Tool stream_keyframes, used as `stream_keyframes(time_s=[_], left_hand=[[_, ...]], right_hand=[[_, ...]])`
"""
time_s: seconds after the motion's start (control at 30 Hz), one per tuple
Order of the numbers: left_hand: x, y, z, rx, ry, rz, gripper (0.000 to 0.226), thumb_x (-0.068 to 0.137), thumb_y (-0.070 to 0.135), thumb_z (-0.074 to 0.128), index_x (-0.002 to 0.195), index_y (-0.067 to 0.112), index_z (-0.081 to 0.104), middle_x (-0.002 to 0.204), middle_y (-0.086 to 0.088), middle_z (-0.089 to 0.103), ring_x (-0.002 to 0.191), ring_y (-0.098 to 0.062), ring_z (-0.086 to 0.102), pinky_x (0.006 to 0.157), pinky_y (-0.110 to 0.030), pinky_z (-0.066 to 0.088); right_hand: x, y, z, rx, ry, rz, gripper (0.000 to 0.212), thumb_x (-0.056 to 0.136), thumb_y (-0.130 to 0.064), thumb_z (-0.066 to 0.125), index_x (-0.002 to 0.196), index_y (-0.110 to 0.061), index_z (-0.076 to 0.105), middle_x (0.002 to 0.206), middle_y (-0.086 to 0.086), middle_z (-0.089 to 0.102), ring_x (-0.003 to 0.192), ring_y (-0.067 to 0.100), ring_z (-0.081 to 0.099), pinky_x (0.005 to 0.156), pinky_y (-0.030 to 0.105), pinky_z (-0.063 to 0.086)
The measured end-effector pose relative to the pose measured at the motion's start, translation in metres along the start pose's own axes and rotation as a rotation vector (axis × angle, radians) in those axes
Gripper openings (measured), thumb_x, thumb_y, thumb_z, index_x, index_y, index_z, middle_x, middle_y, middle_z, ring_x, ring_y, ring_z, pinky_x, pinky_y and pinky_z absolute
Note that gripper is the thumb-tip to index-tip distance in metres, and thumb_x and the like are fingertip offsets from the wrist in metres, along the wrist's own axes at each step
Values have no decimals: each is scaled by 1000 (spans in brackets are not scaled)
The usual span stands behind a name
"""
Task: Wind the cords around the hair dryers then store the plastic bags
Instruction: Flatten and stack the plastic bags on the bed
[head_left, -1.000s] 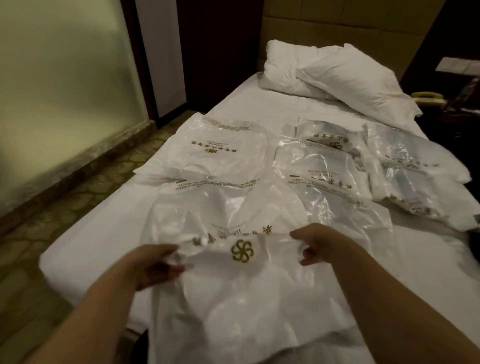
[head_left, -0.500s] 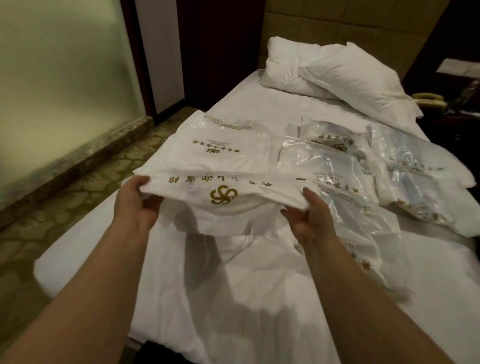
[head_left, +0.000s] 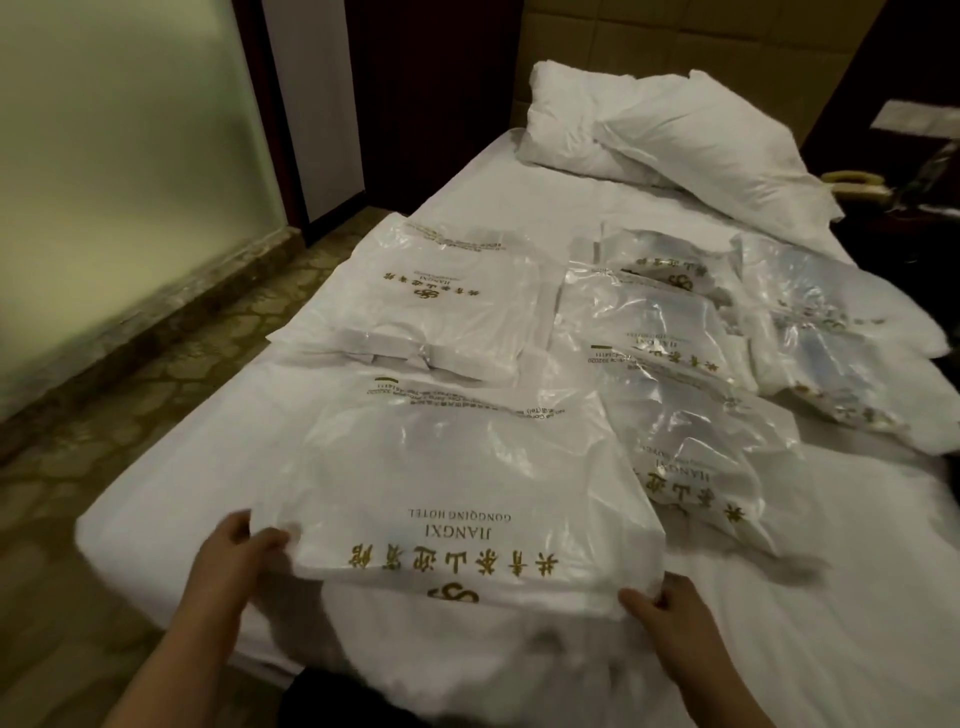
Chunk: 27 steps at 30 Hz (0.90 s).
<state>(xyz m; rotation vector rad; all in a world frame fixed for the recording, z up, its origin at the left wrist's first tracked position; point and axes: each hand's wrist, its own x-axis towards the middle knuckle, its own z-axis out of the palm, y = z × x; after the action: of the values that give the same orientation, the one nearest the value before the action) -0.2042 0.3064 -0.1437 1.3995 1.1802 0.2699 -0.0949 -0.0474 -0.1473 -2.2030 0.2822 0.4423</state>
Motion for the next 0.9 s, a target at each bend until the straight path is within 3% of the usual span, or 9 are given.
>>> stream_keyframes(time_s=[0.07, 0.17, 0.27, 0.33, 0.4, 0.6, 0.73, 0.8, 0.9], left_hand=[[-10, 21, -2, 185, 155, 193, 47, 86, 3, 61, 130, 8, 48, 140, -19, 41, 126, -36, 41, 105, -52, 35], [-27, 49, 17, 341, 320, 565, 57, 88, 9, 61, 139, 13, 38, 149, -14, 28, 138, -33, 27, 112, -51, 24], [-24, 59, 61, 697, 120, 793, 63, 97, 39, 40, 151, 23, 11, 160, -2, 3, 147, -21, -3, 115, -49, -2], [-13, 54, 86, 929, -23, 805, 61, 94, 57, 8, 145, 35, -16, 155, 6, -23, 143, -18, -22, 112, -51, -13], [0, 39, 97, 1088, -112, 763, 63, 86, 63, -8, 140, 38, -27, 154, 7, -28, 142, -21, -24, 111, -55, -13], [25, 0, 100, 1121, -149, 629, 78, 64, 64, -25, 131, 26, -38, 150, 11, -31, 144, -23, -19, 113, -55, -7], [32, -15, 106, 1060, -182, 669, 91, 66, 73, -30, 140, 21, -25, 148, 12, -27, 143, -19, -18, 113, -55, -6], [36, -15, 107, 1080, -197, 672, 99, 58, 73, -40, 140, 21, -24, 149, 11, -27, 139, -15, -23, 113, -55, -7], [41, -11, 110, 1148, -239, 644, 102, 41, 68, -52, 130, 19, -39, 149, 10, -33, 132, -10, -32, 113, -55, -9]], right_hand=[[1, -15, -4, -96, 190, -51, 39, 74, -2, 69, 111, 1, 56, 126, 25, 47, 112, 36, 48, 96, 40, 38], [-16, -65, 2, -29, 540, -498, 53, 72, 6, 61, 123, 1, 49, 139, 21, 35, 131, 34, 31, 110, 47, 29], [-19, -114, 45, -249, 448, -780, 52, 81, -16, 56, 132, -20, 48, 153, 3, 20, 141, 24, 19, 112, 44, 23], [-1, -117, 76, -535, 377, -779, 51, 82, -37, 45, 133, -29, 46, 154, 4, 25, 141, 29, 20, 111, 53, 19], [22, -93, 96, -743, 319, -691, 57, 80, -52, 39, 134, -34, 42, 151, 5, 32, 137, 33, 26, 112, 57, 13], [40, -48, 119, -894, 205, -590, 70, 82, -62, 36, 145, -35, 29, 151, 2, 34, 137, 29, 25, 108, 49, 8], [47, -38, 127, -867, 131, -575, 74, 82, -62, 36, 148, -33, 20, 153, 2, 29, 138, 28, 22, 108, 47, 9], [55, -41, 125, -831, 68, -593, 74, 83, -64, 25, 147, -40, -3, 159, -1, -2, 144, 27, 1, 110, 45, -9], [57, -52, 118, -771, -107, -582, 71, 73, -68, 0, 134, -47, -30, 136, -13, -48, 137, 18, -34, 94, 34, -39]])
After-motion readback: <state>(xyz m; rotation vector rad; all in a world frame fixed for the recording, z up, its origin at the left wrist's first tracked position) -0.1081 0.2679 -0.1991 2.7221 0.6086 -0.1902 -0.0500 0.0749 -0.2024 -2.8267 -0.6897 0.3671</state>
